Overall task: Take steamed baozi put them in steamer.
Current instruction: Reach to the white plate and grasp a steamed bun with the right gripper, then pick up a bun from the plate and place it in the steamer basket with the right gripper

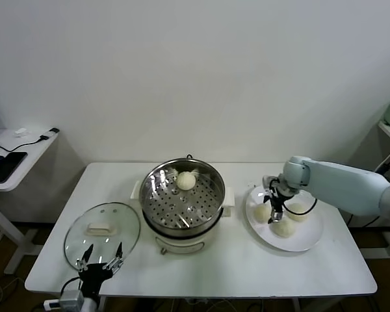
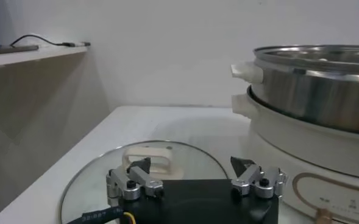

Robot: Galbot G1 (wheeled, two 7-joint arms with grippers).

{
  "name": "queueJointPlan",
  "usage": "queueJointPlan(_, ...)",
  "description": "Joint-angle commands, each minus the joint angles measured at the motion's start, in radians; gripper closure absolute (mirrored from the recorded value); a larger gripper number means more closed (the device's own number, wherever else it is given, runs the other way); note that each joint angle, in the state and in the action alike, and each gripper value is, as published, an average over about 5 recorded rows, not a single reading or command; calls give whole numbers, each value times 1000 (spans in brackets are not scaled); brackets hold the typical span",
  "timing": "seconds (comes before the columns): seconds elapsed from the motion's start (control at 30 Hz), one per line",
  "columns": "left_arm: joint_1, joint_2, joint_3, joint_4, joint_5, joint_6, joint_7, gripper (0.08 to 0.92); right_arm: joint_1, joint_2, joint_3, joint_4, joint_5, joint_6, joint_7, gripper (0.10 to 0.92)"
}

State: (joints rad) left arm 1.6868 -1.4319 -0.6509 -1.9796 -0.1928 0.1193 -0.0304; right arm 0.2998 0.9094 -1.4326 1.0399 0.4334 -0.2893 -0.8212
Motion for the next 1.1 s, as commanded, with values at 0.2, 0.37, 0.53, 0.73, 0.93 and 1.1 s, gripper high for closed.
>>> queueJointPlan(0.2, 10, -2, -2, -14, 1, 1, 0, 177, -20, 12, 47, -28, -4, -8, -14, 288)
queueJointPlan(0.37, 14, -4, -3, -26, 2, 4, 0, 177, 94, -19, -15, 39, 44, -9, -34, 331)
queueJointPlan(0.53, 16, -6, 0, -32, 5, 5, -1, 177, 349, -27, -178, 123, 179, 2, -73, 343)
queueJointPlan(0.73, 18, -6, 2, -44, 10, 5, -1, 177, 645, 16, -339, 227, 412, -7, -100, 354)
queueJointPlan(0.93, 18, -6, 8, -53, 8, 7, -2, 177, 786, 133, -322, 381, 585, -80, -31, 358)
queueJointPlan(1.1, 13, -6, 15, -54, 7, 6, -3, 177, 747, 283, -251, 448, 688, -152, 49, 363)
